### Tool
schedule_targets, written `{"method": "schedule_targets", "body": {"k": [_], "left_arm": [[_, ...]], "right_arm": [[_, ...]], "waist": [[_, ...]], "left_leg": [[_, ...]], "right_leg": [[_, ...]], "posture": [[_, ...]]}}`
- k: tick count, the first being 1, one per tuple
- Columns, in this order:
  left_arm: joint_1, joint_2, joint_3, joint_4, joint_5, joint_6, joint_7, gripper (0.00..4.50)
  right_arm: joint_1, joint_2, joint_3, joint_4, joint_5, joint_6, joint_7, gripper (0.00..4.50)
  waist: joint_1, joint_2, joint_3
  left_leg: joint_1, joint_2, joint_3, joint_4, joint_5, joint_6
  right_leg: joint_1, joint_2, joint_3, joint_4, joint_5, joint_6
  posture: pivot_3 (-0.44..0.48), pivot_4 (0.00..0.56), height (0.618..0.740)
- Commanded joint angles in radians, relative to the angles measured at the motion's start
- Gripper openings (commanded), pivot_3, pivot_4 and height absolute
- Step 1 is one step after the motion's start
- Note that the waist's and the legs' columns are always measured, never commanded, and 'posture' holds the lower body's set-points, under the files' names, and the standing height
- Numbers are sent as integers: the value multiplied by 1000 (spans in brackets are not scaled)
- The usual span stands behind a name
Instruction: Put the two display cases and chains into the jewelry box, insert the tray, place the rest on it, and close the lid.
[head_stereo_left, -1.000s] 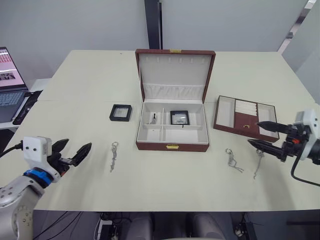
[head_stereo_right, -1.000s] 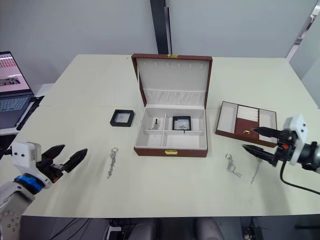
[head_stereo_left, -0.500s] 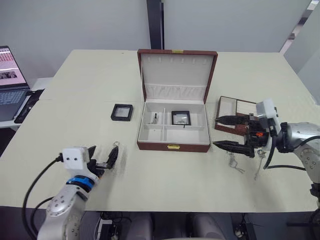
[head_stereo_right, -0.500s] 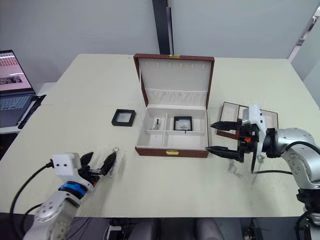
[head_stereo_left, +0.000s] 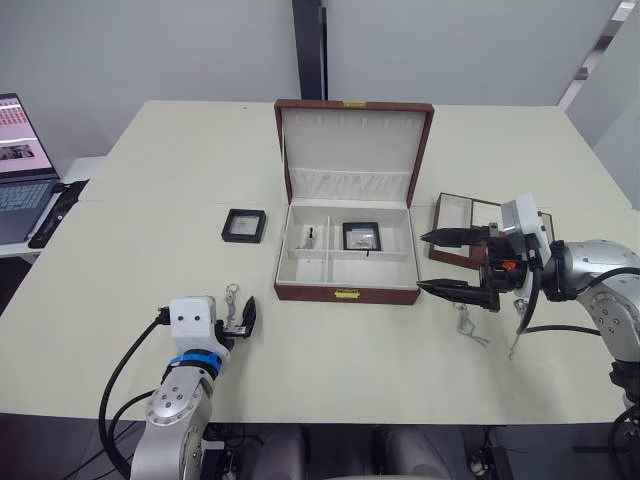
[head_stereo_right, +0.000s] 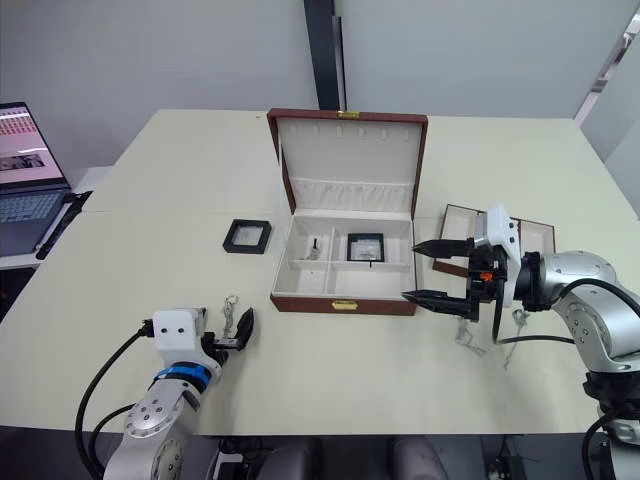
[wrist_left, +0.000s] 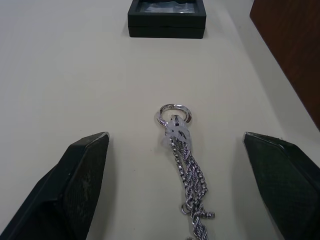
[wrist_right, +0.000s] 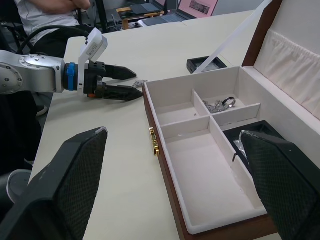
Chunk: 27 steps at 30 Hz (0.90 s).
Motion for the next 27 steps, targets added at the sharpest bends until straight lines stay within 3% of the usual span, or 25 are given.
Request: {"method": "schedule_targets", "body": {"k": [1, 8, 13, 23, 27], "left_arm": [[13, 3, 5, 26, 3, 8, 6, 4452], [14, 14, 10, 38, -5, 9, -13, 4452], [20, 18, 10, 35, -5, 10, -14, 3294], [25, 24, 15, 37, -10, 15, -19, 180], [18, 17, 20, 35, -17, 16, -16, 19]], "right_arm": [[1, -5, -20, -34, 4, -16, 3, 4500], [5, -5, -22, -33, 2, -18, 0, 4500], [8, -8, -22, -34, 0, -18, 0, 4500], [12, -9, -27, -42, 6, -11, -7, 4500], [19, -10, -32, -45, 8, -12, -6, 4500]], "waist": [[0, 0, 0], [0, 0, 0], [0, 0, 0], [0, 0, 0], [0, 0, 0]], "left_leg": [[0, 0, 0, 0, 0, 0], [2, 0, 0, 0, 0, 0], [5, 0, 0, -1, 0, 0], [5, 0, 0, -2, 0, 0], [5, 0, 0, -2, 0, 0]], "right_leg": [[0, 0, 0, 0, 0, 0], [2, 0, 0, 0, 0, 0], [5, 0, 0, -2, 0, 0], [5, 0, 0, -3, 0, 0], [5, 0, 0, -3, 0, 0]], "posture": [[0, 150, 740], [0, 150, 740], [0, 150, 740], [0, 150, 740], [0, 150, 740]]}}
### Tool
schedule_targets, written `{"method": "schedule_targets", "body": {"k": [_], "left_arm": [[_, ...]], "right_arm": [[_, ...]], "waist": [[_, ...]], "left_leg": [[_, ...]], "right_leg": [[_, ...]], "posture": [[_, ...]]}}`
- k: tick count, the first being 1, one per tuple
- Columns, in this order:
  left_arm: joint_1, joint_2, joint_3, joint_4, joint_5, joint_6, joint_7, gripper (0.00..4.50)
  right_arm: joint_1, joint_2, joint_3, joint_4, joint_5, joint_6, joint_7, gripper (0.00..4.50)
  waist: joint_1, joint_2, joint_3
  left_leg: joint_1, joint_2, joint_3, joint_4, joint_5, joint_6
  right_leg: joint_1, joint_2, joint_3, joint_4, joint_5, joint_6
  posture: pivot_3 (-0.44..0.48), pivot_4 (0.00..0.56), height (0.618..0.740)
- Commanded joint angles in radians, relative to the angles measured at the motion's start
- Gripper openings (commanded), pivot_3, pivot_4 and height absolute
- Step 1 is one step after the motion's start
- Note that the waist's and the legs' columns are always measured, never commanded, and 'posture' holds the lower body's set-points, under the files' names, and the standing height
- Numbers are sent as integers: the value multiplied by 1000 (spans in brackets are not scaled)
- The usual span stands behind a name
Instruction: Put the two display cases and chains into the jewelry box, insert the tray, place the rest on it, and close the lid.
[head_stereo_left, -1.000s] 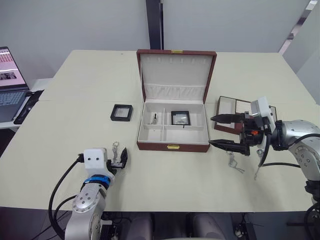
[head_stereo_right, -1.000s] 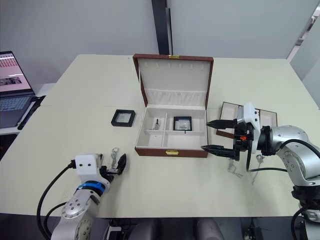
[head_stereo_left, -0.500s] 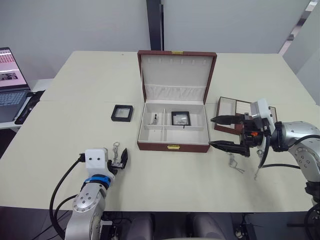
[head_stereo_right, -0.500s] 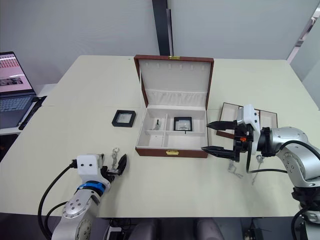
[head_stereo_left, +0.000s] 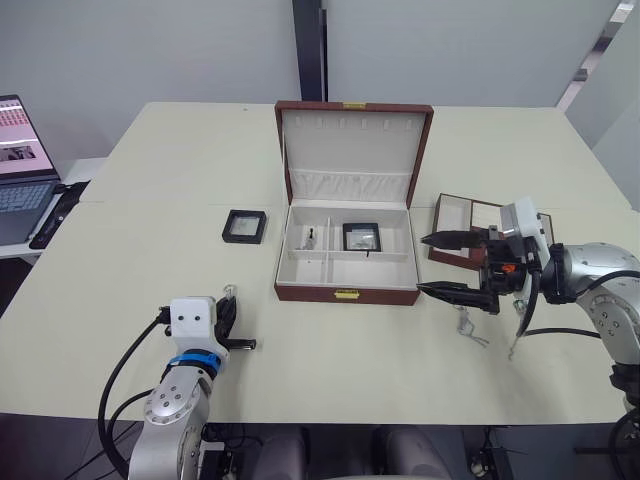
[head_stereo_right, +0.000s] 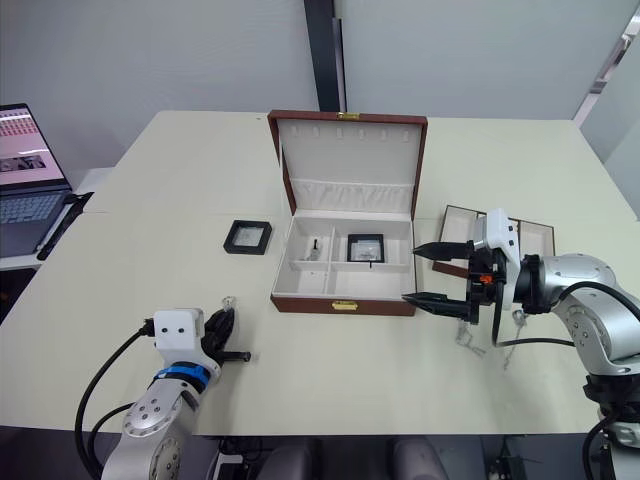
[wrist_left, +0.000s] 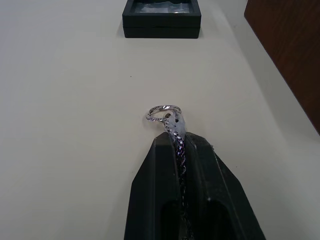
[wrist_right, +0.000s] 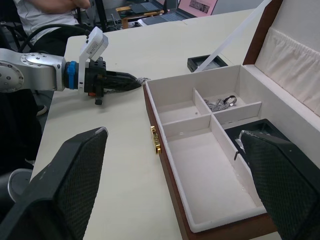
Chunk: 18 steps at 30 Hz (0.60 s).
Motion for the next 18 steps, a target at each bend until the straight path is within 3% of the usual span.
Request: {"method": "schedule_targets", "body": {"k": [1, 18], "left_arm": [[11, -2, 19, 20, -14, 13, 7, 19], [-104, 30, 57, -164, -161, 94, -17, 19]], "right_arm": [[6, -10, -32, -36, 8, -14, 0, 4500], [-2, -4, -60, -14, 3, -30, -36, 4500]], "waist": [[0, 0, 0], [1, -1, 1]], "left_leg": [[0, 0, 0, 0, 0, 0], [-1, 0, -2, 0, 0, 0]], "right_leg": [[0, 0, 0, 0, 0, 0], [0, 0, -2, -2, 0, 0]], "posture": [[0, 150, 740], [0, 150, 740]]}}
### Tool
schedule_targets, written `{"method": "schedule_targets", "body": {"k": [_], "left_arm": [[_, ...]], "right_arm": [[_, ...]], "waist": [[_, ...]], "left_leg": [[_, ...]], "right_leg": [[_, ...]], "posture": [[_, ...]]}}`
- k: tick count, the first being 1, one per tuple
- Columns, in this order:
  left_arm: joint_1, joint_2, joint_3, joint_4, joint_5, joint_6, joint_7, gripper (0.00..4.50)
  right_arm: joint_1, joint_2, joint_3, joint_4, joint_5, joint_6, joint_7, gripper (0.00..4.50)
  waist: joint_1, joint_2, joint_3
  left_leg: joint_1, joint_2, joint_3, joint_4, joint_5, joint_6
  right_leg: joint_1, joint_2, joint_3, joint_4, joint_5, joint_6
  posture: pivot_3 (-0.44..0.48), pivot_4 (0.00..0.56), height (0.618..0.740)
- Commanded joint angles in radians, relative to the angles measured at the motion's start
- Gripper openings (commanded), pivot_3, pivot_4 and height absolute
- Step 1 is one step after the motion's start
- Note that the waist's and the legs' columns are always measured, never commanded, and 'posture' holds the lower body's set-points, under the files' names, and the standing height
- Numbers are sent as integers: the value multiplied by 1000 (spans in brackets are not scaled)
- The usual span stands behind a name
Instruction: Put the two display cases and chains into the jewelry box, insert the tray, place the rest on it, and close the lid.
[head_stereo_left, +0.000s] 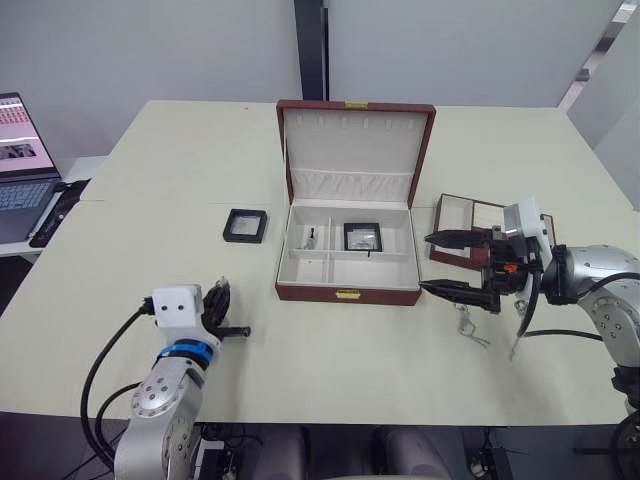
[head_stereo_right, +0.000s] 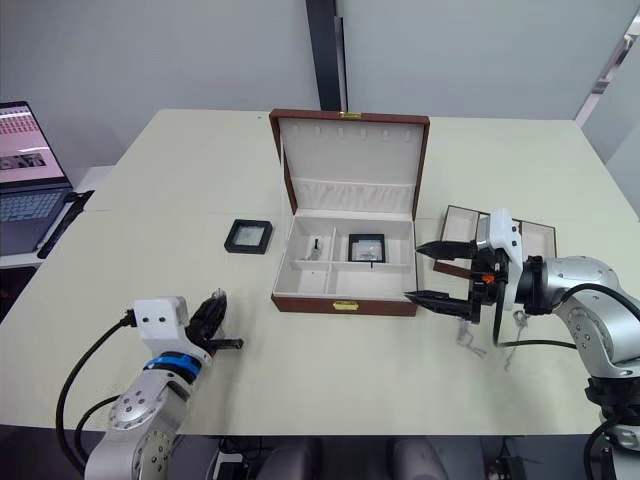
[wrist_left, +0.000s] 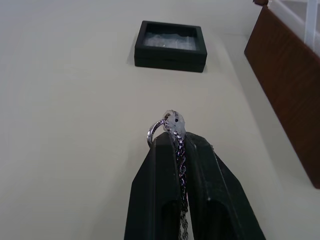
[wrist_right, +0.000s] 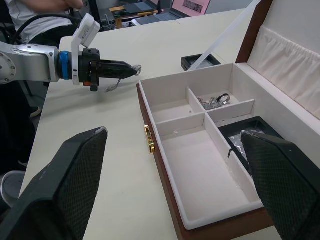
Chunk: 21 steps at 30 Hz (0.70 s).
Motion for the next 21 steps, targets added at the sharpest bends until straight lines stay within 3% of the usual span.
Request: {"method": "schedule_targets", "body": {"k": [1, 13, 21], "left_arm": [[-58, 25, -3, -84, -40, 31, -10, 19], [-291, 87, -34, -93, -122, 170, -34, 19], [-411, 149, -104, 0, -177, 210, -171, 19]], "right_arm": [[-14, -5, -49, -14, 2, -22, -16, 4500], [52, 5, -110, -45, 4, -37, -92, 4500], [173, -4, -204, -125, 20, -24, -153, 4500]], "waist": [[0, 0, 0], [1, 0, 0], [3, 0, 0]], "left_leg": [[0, 0, 0, 0, 0, 0], [-1, -1, 0, 0, 0, 0], [-2, -1, -1, 0, 0, 0]], "right_leg": [[0, 0, 0, 0, 0, 0], [0, 0, -1, -2, 0, 0], [0, 0, -1, -2, 0, 0]], "posture": [[0, 150, 740], [0, 150, 740], [0, 150, 740]]}}
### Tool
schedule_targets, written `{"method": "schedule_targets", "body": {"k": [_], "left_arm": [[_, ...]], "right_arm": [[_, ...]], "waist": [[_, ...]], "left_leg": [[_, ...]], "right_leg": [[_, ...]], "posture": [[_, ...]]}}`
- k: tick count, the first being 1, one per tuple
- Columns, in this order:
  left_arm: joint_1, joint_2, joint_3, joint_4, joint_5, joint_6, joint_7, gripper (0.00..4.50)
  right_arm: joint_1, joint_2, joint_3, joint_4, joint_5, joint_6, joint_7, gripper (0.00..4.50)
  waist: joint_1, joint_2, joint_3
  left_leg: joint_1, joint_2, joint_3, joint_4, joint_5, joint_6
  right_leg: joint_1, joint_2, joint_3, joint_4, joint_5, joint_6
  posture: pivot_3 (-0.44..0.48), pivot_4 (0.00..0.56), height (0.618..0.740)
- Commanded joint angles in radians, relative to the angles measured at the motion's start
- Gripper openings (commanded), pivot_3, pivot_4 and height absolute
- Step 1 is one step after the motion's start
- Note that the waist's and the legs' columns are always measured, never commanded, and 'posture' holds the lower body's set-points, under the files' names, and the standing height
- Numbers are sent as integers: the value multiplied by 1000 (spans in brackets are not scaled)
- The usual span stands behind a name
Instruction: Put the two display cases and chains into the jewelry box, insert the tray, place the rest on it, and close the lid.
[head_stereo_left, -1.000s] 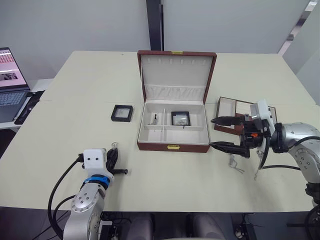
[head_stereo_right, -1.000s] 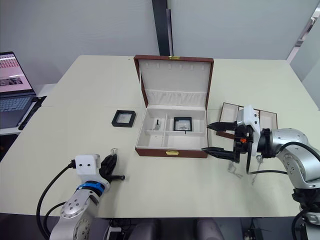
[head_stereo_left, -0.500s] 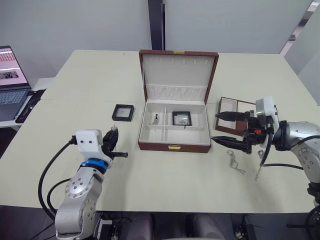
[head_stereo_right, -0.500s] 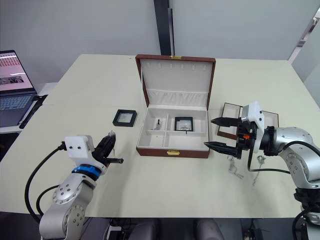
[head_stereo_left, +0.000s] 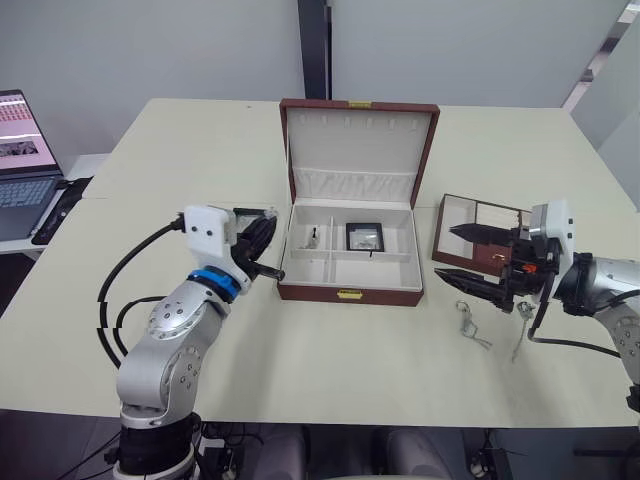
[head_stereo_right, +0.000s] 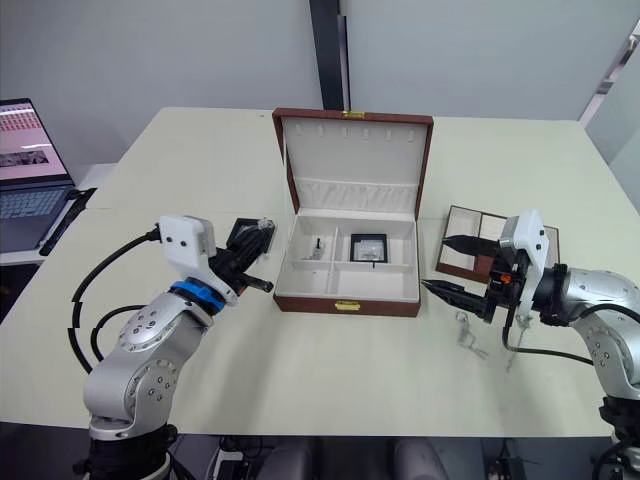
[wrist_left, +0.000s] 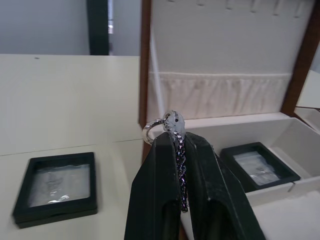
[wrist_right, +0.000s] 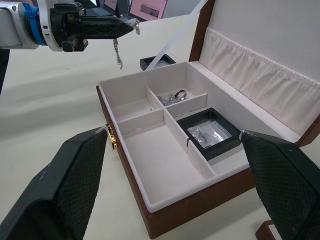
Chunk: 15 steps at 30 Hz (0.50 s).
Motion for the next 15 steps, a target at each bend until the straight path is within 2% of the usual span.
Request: {"method": "schedule_targets", "body": {"k": [1, 8, 15], "left_arm": [[-41, 31, -21, 24, -34, -4, -76, 19], [-76, 55, -51, 90, -42, -15, -152, 19], [-20, 51, -86, 138, -23, -51, -199, 19]], "right_arm": [[39, -11, -73, -55, 16, -8, -26, 4500], [99, -9, -128, -102, 28, 1, -62, 4500], [147, -8, -156, -140, 40, 5, -89, 4500]], "waist": [[0, 0, 0], [-3, 0, 0], [-2, 0, 0]], "left_leg": [[0, 0, 0, 0, 0, 0], [0, 0, 0, 0, 0, 0], [0, 0, 0, 0, 0, 0]], "right_leg": [[0, 0, 0, 0, 0, 0], [0, 0, 0, 0, 0, 0], [0, 0, 0, -1, 0, 0]], "posture": [[0, 150, 740], [0, 150, 740], [0, 150, 740]]}}
